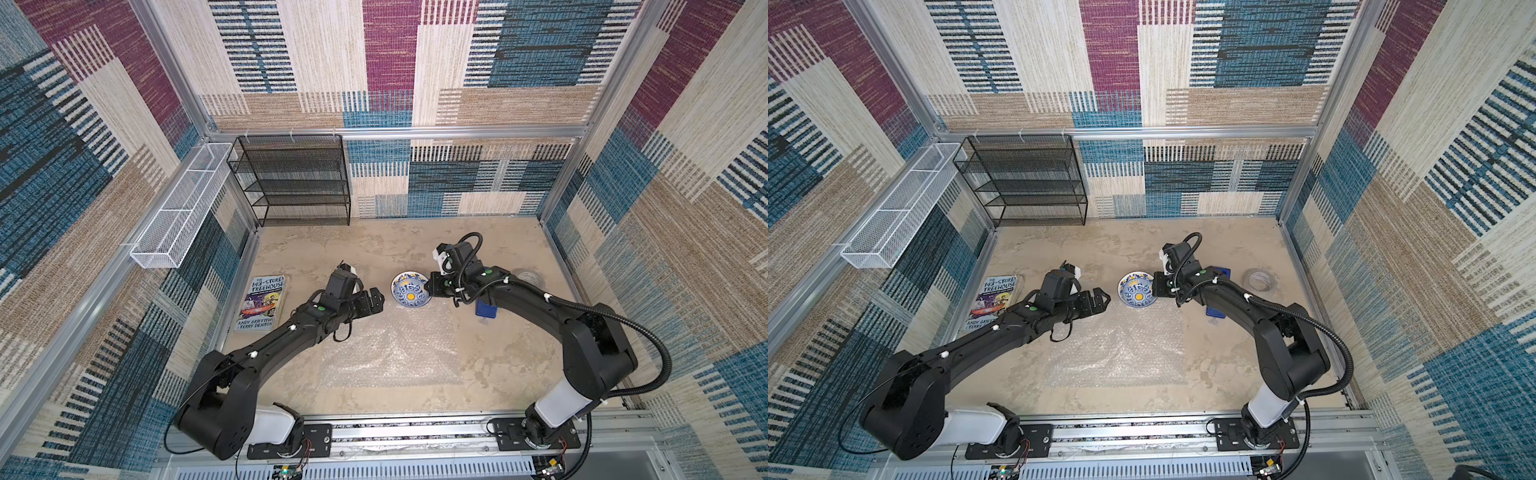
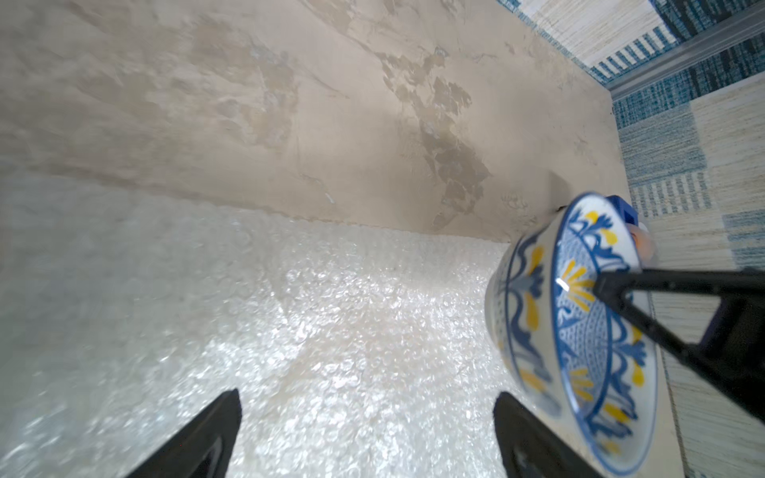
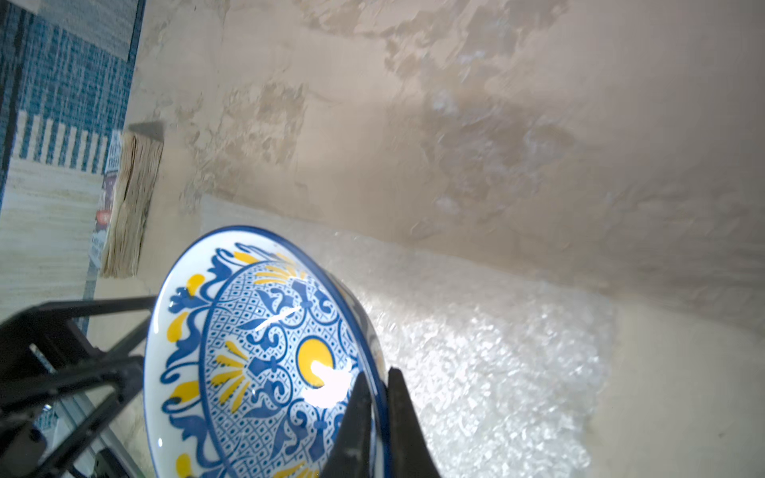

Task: Wrap bowls in bubble wrap
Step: Place the bowl on the bubble wrap.

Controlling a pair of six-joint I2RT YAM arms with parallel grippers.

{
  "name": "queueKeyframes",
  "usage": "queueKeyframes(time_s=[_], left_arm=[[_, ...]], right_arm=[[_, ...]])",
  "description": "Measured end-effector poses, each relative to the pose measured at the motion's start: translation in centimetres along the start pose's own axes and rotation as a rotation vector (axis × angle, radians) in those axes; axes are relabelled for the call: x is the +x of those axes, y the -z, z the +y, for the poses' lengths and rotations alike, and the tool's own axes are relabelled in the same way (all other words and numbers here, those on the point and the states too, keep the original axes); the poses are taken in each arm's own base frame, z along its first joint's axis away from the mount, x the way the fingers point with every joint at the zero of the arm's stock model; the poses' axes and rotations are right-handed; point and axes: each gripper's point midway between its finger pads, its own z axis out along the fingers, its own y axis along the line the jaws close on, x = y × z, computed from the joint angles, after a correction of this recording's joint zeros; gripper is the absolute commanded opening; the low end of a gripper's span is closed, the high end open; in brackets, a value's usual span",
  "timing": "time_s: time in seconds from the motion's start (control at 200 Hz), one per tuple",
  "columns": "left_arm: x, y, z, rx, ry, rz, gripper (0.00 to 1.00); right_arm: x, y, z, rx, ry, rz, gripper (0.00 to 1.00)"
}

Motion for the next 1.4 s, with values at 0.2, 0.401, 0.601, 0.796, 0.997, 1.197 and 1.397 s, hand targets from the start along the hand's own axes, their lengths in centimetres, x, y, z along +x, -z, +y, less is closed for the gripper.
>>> queueKeyframes(time_s=[0.2, 0.401, 0.601, 0.796, 0.997, 1.197, 1.397], left_arm=[[-1.5, 3.4, 1.2, -0.061, 0.004, -0.071, 0.99], [-1.7, 4.0, 1.0, -0.062, -0.014, -0.057, 0.99], [-0.7, 3.2, 1.0, -0.048, -0.036, -0.003, 0.99], [0.4, 2.4, 1.7, -0.067, -0.036, 0.033, 0.99], [0.9, 1.8, 2.2, -0.080, -0.037, 0.051, 0.99], [1.0, 1.3, 2.2, -0.076, -0.038, 0.057, 0.99], [0.6, 1.0, 2.3, -0.088, -0.063, 0.045, 0.99]], right_arm=[[4.3, -0.9, 3.5, -0.019, 0.048, 0.084, 0.00], [8.0, -3.6, 3.9, 0.008, 0.067, 0.172, 0.00], [9.9, -5.0, 3.0, 0.027, 0.050, 0.211, 0.00], [9.6, -5.3, 2.9, 0.029, 0.050, 0.181, 0.19], [8.9, -4.3, 3.2, 0.021, 0.044, 0.143, 0.39], [8.3, -2.4, 3.9, -0.005, 0.040, 0.106, 0.54], [4.4, -0.8, -0.2, 0.086, -0.018, -0.003, 0.57]])
